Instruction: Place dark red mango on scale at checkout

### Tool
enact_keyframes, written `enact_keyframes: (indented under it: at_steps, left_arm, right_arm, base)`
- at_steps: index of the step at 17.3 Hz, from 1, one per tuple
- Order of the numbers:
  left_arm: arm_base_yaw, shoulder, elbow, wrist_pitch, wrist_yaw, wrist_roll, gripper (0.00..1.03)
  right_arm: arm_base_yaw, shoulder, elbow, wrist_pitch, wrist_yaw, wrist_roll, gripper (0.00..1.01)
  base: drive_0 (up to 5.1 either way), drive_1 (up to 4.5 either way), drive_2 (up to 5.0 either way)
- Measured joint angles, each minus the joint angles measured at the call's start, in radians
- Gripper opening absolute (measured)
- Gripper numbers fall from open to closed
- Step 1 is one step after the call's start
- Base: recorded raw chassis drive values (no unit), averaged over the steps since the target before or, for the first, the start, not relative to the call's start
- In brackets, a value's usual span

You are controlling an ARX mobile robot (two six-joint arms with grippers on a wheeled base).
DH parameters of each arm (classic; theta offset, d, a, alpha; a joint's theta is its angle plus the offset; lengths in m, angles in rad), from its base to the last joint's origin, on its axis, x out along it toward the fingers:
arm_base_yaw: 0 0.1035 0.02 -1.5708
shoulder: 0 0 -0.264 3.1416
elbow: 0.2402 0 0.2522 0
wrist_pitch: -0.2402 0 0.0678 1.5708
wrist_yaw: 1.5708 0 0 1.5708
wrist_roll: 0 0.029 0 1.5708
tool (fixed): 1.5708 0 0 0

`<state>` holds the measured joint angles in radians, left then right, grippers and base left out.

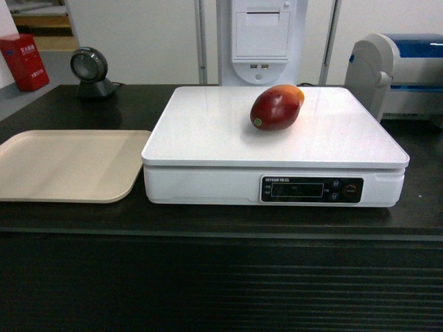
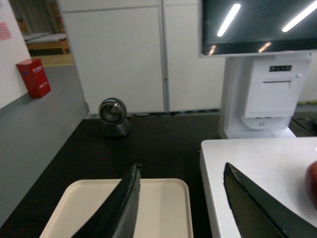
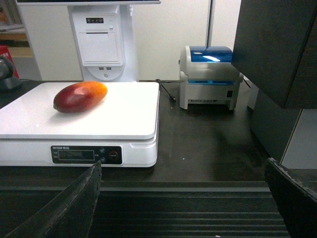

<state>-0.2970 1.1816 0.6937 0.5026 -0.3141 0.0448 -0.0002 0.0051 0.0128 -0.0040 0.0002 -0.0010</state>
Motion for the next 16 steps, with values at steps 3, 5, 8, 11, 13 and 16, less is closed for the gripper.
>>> enact_keyframes:
  at_steps: [3,5,8,11,13,16]
  left_arm:
    - [0.066,-0.145,-0.220,0.076,0.090,-0.035,0.20]
    - [0.114,-0.207,-0.338,0.098,0.129,-0.040,0.02]
    - [0.165,-0.322,-0.447,0.113,0.179,-0.042,0.02]
    - [0.204,-0.420,-0.533,0.090,0.218,-0.042,0.02]
    - [0.275,-0.488,-0.568,0.064,0.296,-0.042,0.02]
    - [0.302,-0.531,-0.591,0.039,0.301,-0.043,0.02]
  right_arm:
    - [0.000,0.000,0.000,0.000,0.000,0.000,0.98]
    - [0.000,0.000,0.000,0.000,0.000,0.000,0.98]
    - [0.000,0.000,0.000,0.000,0.000,0.000,0.98]
    - [0.000,0.000,0.000,0.000,0.000,0.000,0.98]
    - [0.000,0.000,0.000,0.000,0.000,0.000,0.98]
    - [0.000,0.000,0.000,0.000,0.000,0.000,0.98]
  base:
    - [0.0,0.00,0.0]
    - [0.0,0.00,0.0]
    - [0.0,0.00,0.0]
    - [0.0,0.00,0.0]
    - [0.0,0.00,0.0]
    - [0.0,0.00,0.0]
